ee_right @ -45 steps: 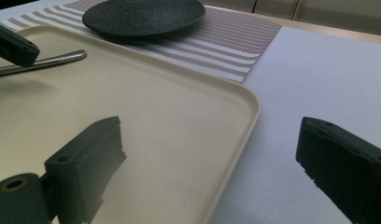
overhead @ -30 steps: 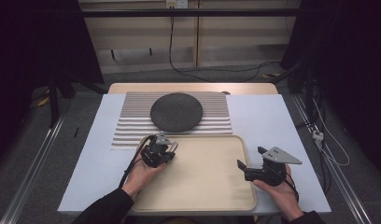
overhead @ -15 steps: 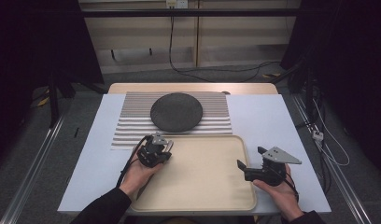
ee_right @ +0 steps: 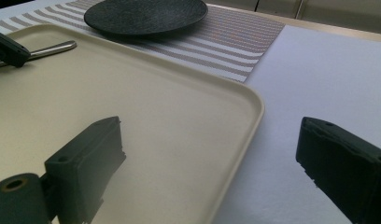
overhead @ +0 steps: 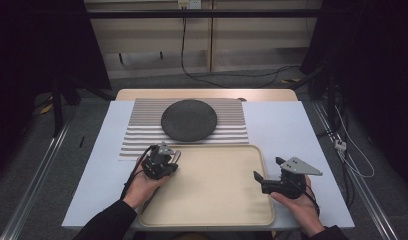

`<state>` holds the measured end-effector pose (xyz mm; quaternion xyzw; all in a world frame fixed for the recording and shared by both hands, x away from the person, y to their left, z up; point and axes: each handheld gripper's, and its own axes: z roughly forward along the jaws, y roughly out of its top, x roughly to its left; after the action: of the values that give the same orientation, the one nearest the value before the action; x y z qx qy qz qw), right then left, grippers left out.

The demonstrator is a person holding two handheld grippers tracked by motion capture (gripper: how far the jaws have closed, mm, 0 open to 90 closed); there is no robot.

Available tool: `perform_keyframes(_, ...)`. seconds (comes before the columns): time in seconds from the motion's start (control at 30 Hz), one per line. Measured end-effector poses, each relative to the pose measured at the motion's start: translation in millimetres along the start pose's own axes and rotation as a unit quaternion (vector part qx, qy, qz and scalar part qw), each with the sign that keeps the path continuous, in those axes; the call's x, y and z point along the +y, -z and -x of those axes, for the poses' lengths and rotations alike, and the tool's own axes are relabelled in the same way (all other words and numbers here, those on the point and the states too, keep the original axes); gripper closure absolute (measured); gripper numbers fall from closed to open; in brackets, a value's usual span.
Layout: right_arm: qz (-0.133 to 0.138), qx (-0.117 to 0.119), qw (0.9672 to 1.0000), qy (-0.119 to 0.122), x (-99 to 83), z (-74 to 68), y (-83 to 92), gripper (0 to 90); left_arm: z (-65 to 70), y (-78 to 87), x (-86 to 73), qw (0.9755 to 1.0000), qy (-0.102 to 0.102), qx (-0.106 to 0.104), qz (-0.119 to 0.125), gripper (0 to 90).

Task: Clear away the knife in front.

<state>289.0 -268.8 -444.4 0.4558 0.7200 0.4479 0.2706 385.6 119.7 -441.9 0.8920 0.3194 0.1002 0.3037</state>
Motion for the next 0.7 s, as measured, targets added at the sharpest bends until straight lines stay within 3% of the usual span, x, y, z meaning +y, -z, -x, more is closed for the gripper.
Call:
perform_keyframes(0.3, 0.0, 0.0, 1.0, 0.0, 0.1, -0.1, -0.1, 7.3, -8.7, 7.7, -8.6, 0.9998, 0.02, 0.004, -0.004, 90.0)
perform_keyframes(0.57, -0.003, -0.001, 1.0, -0.001, 0.0, -0.1, -0.5, 7.3, -16.6, 14.2, -16.4, 0.9997, 0.022, 0.007, -0.005, 90.0)
perform_keyframes(0.7, -0.003, -0.001, 1.0, -0.001, 0.1, -0.1, -0.7, 7.3, -20.0, 17.2, -19.9, 0.9993, 0.036, 0.01, -0.006, 90.0)
